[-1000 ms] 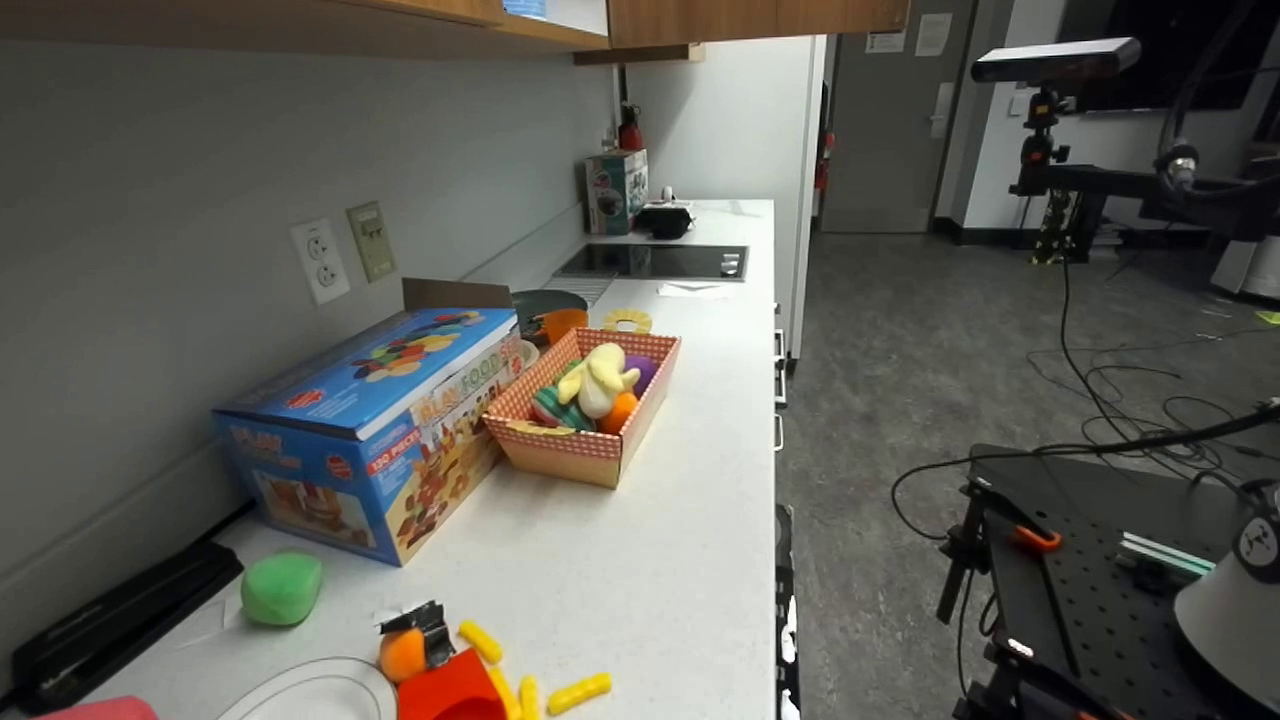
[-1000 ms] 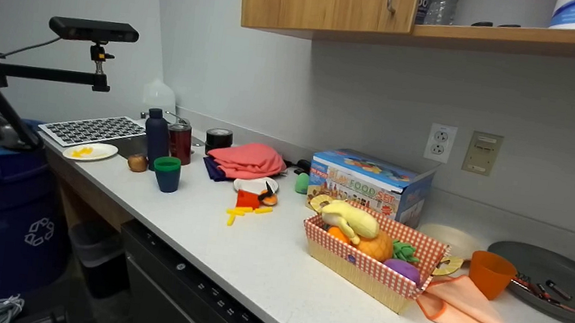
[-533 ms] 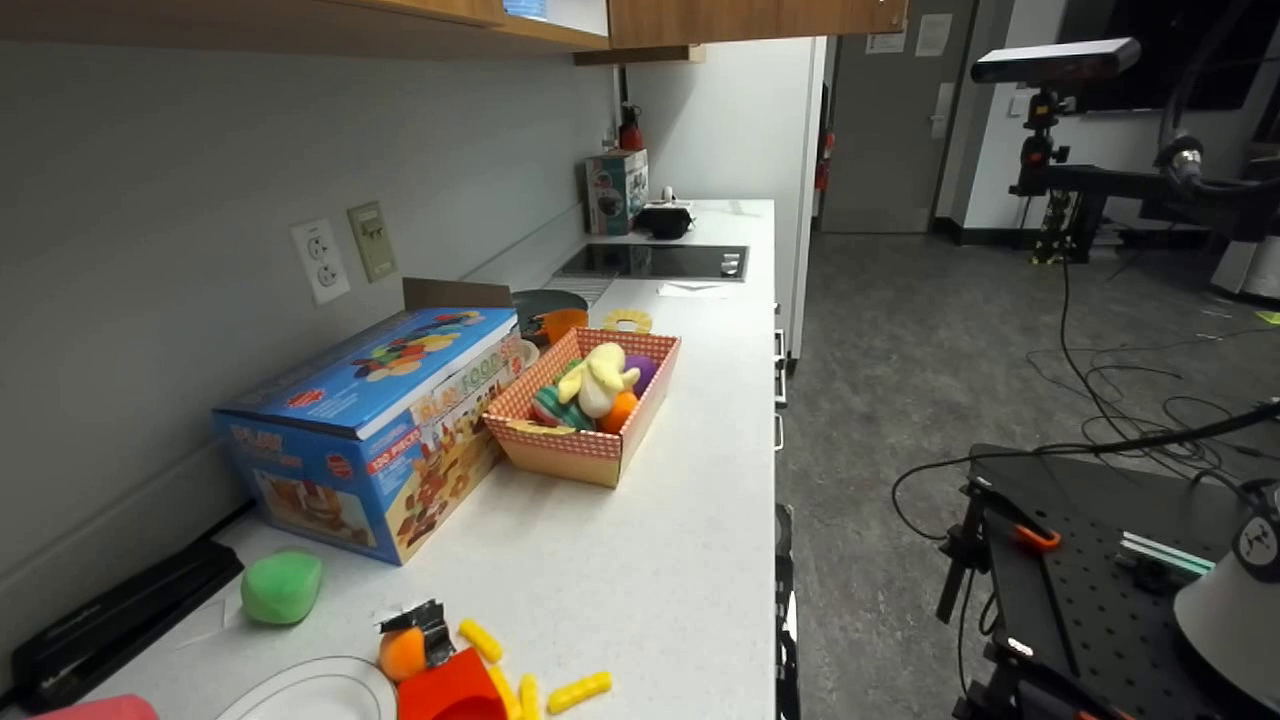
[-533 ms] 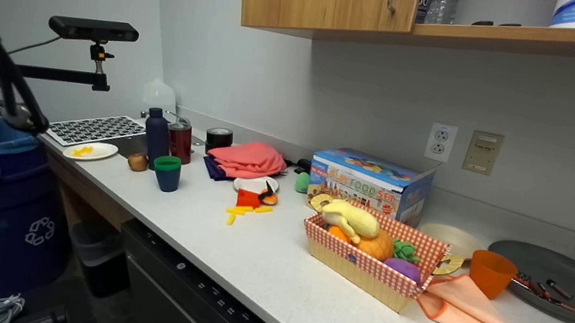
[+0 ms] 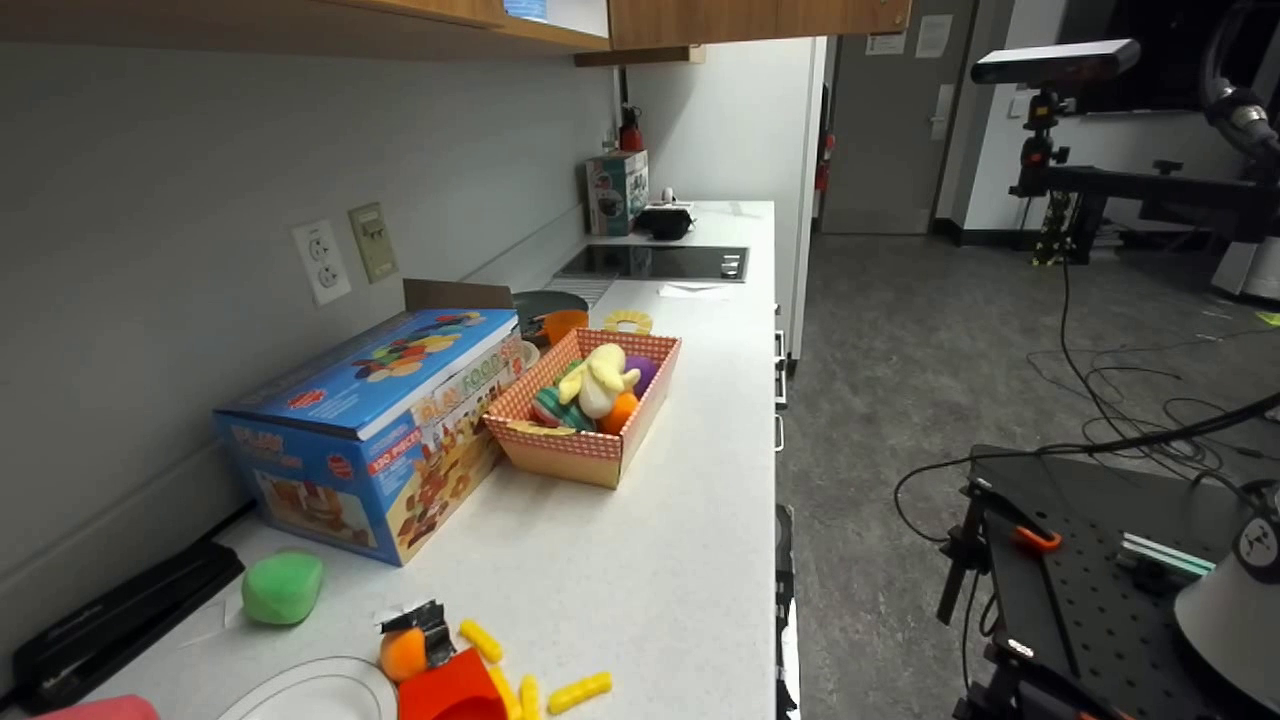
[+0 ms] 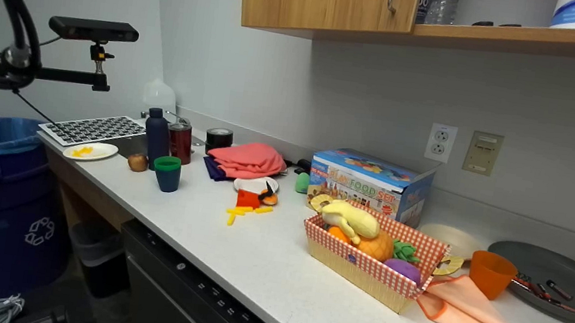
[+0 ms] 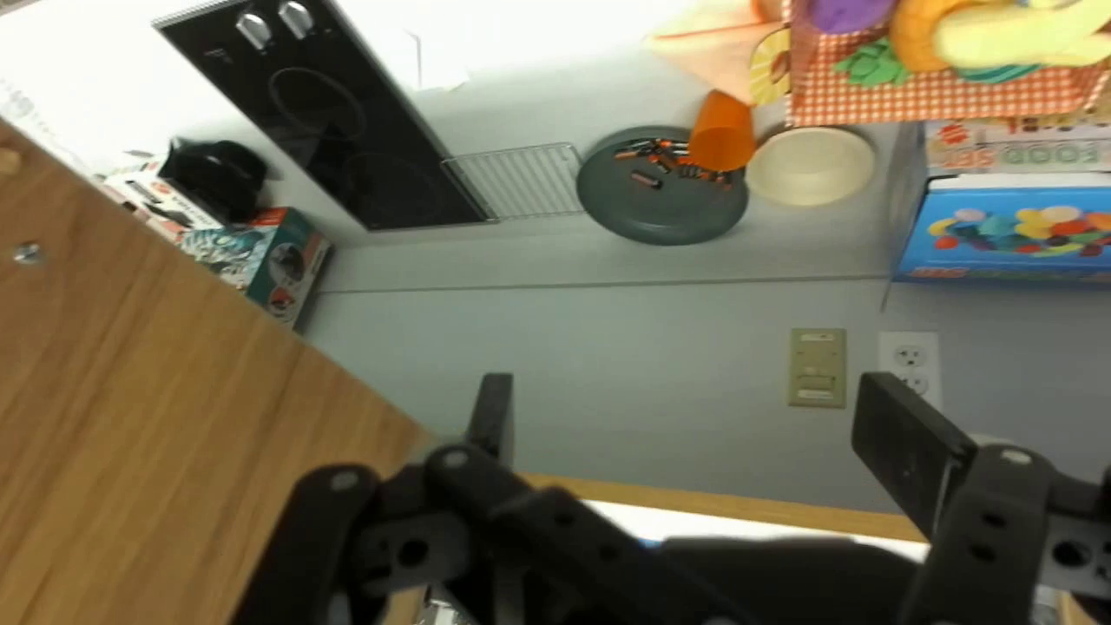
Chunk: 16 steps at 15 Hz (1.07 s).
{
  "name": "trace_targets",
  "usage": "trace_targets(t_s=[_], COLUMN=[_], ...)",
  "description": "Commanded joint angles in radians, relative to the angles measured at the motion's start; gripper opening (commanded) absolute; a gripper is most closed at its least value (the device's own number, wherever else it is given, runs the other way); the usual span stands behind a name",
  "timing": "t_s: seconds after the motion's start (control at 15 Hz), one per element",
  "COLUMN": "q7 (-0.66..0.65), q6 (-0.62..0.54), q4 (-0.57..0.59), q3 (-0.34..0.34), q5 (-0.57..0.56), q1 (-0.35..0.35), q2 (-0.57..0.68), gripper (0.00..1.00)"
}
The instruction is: Open the cabinet door and put some of the fruits plush toy inside and close it
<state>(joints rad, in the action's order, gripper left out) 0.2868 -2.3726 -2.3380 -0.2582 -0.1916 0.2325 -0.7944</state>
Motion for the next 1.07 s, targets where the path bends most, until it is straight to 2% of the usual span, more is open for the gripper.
trace_targets(t_s=[0.0, 0.67, 1.0], q7=[-0.018, -0.017, 0.010], q6=[0.052, 0.043, -0.008], q4=[-0.018, -0.021, -0.001], q3=[-0.001, -0.005, -0.007], q5=[0.009, 0.008, 0.088], q1=[-0.022, -0.032, -0.162], q2=[-0.003, 0.020, 0.165], gripper=[1.00, 1.00, 1.00])
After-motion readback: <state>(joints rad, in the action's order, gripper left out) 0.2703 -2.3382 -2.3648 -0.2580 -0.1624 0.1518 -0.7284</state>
